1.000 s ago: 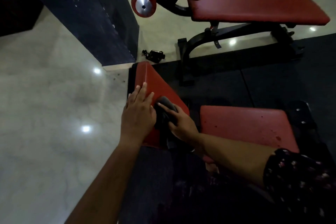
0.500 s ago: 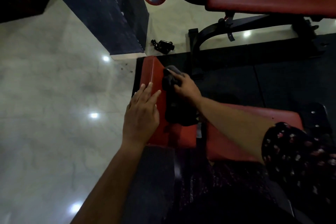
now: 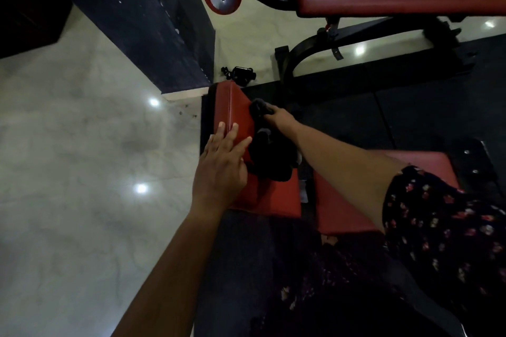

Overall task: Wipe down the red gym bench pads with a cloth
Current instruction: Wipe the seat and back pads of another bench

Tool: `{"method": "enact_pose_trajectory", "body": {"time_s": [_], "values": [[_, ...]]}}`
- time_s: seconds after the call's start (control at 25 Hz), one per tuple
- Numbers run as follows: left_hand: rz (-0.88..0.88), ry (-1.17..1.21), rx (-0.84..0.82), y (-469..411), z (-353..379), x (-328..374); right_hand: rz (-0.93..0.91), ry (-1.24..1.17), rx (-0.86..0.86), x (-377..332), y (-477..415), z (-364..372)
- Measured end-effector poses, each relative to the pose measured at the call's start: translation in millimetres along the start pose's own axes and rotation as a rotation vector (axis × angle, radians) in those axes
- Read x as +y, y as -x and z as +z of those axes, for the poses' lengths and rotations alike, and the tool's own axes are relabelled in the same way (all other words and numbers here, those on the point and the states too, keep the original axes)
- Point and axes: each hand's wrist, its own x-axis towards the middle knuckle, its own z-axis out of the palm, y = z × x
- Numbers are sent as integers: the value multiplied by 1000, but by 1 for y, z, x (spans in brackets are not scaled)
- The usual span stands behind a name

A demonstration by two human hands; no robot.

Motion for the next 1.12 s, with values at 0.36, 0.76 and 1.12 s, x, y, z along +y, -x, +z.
{"method": "enact_pose_trajectory", "body": {"time_s": [0.36, 0.76, 1.12], "values": [[4, 96, -38, -2, -7, -1, -54, 69, 19, 50, 107, 49], [-7, -22, -30, -1, -7, 5, -74, 159, 37, 78, 194, 88], [40, 49, 9, 6, -9, 9, -287, 243, 95, 109, 206, 89]]}}
